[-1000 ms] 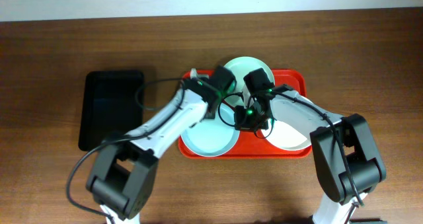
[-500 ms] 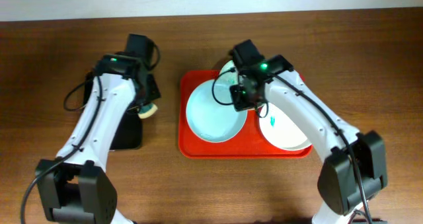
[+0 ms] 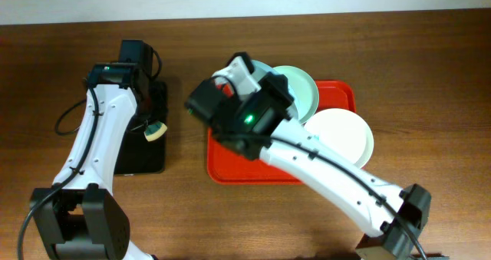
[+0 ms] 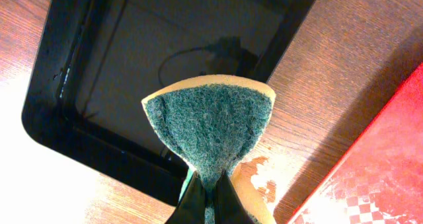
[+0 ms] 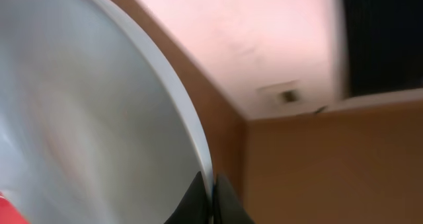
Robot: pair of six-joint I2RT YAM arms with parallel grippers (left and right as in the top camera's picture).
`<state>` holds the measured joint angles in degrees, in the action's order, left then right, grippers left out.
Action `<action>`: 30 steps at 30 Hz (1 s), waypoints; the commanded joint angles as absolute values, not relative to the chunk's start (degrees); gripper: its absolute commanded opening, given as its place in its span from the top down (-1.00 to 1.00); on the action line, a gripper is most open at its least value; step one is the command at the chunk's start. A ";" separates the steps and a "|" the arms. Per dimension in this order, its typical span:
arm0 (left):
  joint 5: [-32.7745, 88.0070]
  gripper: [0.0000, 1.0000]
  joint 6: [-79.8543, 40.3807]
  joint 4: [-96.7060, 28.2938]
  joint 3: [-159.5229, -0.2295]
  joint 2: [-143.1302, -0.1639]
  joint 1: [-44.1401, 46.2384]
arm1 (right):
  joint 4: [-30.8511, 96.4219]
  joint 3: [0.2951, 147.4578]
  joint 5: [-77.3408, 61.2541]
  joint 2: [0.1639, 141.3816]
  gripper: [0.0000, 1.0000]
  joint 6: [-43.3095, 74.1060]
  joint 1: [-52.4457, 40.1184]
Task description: Clean dirty plates on tray and stack at the side
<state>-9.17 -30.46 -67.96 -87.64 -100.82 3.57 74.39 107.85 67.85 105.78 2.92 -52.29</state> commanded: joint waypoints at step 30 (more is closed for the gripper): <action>-8.80 1.00 -29.02 -68.64 -87.94 -100.36 3.20 | 63.22 101.41 -17.56 106.34 0.92 6.50 0.45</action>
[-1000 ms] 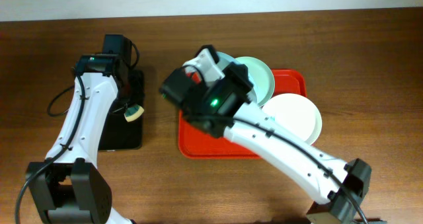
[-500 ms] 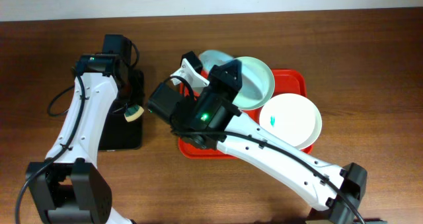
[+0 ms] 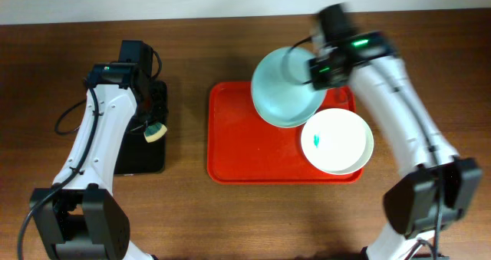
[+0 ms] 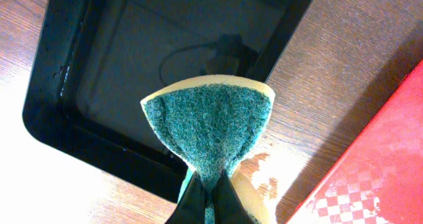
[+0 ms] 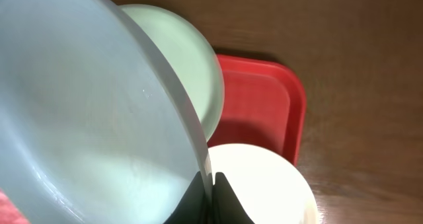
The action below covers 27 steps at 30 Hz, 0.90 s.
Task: Clean dirty plates on tray and stack at the side
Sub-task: 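Carry the light blue plate with the right gripper to the table's right side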
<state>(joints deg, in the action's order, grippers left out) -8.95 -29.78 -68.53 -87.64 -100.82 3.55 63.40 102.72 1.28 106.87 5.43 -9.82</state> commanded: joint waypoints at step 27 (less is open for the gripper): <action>-8.80 1.00 -29.04 -67.96 -87.94 -100.36 3.22 | 21.37 71.79 -17.23 109.32 0.92 18.96 33.82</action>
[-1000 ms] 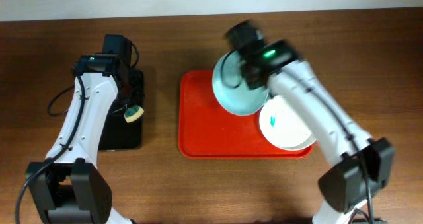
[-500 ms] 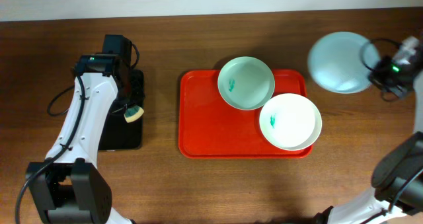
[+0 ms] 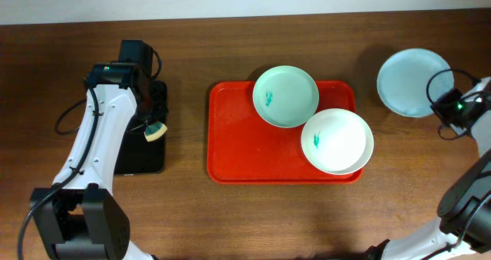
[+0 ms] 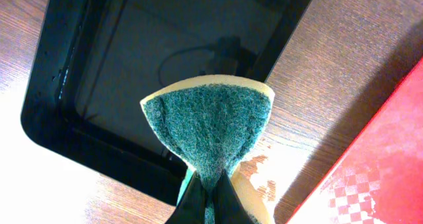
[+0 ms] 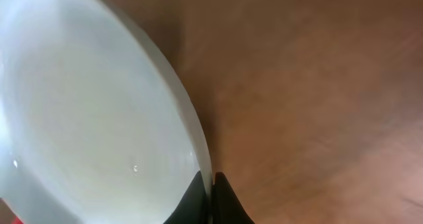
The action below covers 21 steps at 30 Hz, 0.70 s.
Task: Clean dirty plates on tray and stack at the side
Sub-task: 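Carry the light blue plate with the right gripper to the table's right side, then release the plate and move the right gripper to the mint green plate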
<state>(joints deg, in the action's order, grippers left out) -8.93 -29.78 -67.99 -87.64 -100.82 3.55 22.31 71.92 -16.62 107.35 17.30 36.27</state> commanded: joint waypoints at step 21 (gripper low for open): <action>-8.78 1.00 -28.62 -67.96 -87.94 -100.36 3.22 | 44.40 96.03 -24.10 107.15 -0.75 8.27 25.69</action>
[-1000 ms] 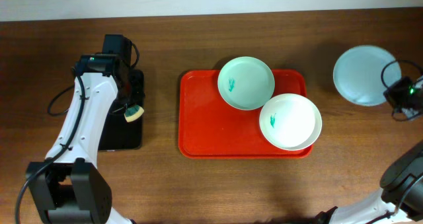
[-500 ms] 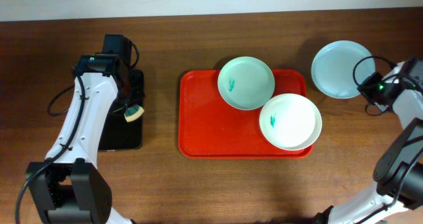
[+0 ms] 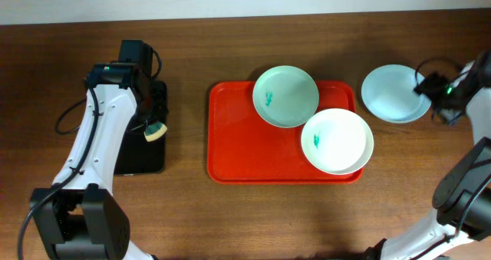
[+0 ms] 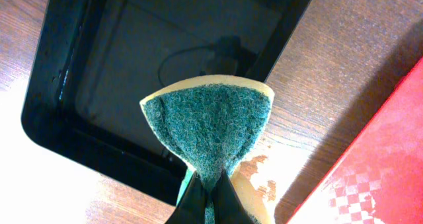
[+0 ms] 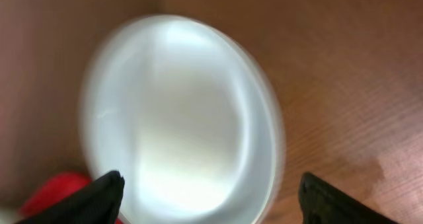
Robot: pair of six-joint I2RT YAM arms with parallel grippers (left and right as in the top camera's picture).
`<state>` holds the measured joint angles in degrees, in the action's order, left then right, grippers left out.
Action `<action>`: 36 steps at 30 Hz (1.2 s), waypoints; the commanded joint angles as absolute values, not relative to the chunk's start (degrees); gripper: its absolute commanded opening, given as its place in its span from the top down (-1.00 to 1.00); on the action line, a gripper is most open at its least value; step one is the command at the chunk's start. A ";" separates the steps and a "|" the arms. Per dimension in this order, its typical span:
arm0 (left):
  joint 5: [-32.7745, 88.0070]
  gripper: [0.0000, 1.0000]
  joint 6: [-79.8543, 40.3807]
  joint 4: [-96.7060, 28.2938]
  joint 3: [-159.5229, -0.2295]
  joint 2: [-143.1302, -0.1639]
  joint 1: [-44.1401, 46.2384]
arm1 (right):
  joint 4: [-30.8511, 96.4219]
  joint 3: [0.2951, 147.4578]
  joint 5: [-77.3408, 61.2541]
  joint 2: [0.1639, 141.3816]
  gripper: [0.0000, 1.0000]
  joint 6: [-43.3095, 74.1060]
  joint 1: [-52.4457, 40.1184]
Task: Clean dirty plates on tray and stack at the side
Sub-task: 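Release the plate and move the right gripper to the mint green plate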
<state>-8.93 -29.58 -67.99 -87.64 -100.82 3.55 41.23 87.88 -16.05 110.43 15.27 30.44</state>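
Observation:
The red tray [image 3: 245,149] holds a green plate [image 3: 285,96] and a white plate [image 3: 336,141], each with a teal smear. A pale blue plate [image 3: 392,93] lies flat on the wood right of the tray, also seen below the right wrist as a blurred pale blue plate [image 5: 182,125]. My right gripper [image 5: 211,201] is open above it, fingers wide apart, at the right gripper's spot [image 3: 439,91] overhead. My left gripper [image 4: 210,204] is shut on a green and yellow sponge [image 4: 210,121], which hangs over the edge of the black tray [image 4: 86,92].
The black tray [image 3: 146,156] sits at the left under the left arm, with the sponge [image 3: 156,131] by its right edge. Brown table [image 3: 230,214] surrounds both trays. A cable loops off the left arm.
My right gripper has opened and let go of the pale blue plate, which now lies on the table a little left of where it was held. The left arm has not moved.
My right gripper held the pale blue plate by its rim near the tray's left side, then over the tray's back, then out past the tray's right. Now the plate rests on the wood there, released. The left gripper kept the sponge by the black tray throughout.

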 commanded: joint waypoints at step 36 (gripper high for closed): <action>-8.78 1.00 -28.62 -67.16 -87.94 -100.36 3.22 | 54.11 98.98 -30.30 126.54 0.92 -1.41 -7.73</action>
